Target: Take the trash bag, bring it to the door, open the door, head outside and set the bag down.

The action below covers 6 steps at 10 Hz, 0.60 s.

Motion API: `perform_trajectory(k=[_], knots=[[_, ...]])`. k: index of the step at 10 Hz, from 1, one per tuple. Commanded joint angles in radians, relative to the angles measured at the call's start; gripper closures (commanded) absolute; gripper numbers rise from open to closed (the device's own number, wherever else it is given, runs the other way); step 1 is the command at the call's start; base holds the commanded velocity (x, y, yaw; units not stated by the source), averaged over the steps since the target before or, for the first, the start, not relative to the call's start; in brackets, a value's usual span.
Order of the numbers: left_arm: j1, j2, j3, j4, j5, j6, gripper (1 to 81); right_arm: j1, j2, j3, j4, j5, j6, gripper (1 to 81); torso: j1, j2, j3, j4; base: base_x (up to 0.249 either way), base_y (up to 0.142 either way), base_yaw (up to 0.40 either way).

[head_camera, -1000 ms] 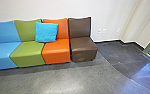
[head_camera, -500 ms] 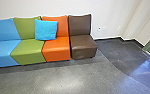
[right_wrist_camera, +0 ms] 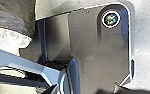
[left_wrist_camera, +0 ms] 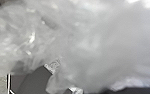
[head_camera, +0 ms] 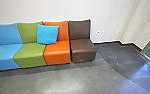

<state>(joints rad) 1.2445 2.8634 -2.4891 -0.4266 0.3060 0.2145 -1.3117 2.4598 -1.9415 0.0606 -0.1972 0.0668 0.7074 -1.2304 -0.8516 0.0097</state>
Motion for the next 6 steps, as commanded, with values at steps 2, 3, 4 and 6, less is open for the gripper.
perform_trajectory(k=[2,3,4,6], knots=[[0.028,0.016,-0.028,-0.006,0.094,0.043,81.1,0.005,-0.008,-0.011,-0.018,-0.076,-0.005,1.0,-0.084,0.129,0.13,0.0,0.0,0.0,0.0],[0.042,0.019,-0.028,-0.004,0.094,0.054,81.1,-0.007,0.001,-0.02,-0.018,-0.071,-0.005,1.0,-0.108,0.165,0.167,0.0,0.0,0.0,0.0],[0.06,0.022,-0.028,-0.004,0.091,0.066,81.1,-0.021,0.011,-0.034,-0.019,-0.056,-0.005,1.0,-0.13,0.198,0.202,0.0,0.0,0.0,0.0],[0.099,0.034,-0.028,-0.004,0.05,0.095,81.1,-0.051,0.038,-0.075,-0.035,-0.039,-0.005,1.0,-0.175,0.266,0.272,0.0,0.0,0.0,0.0]])
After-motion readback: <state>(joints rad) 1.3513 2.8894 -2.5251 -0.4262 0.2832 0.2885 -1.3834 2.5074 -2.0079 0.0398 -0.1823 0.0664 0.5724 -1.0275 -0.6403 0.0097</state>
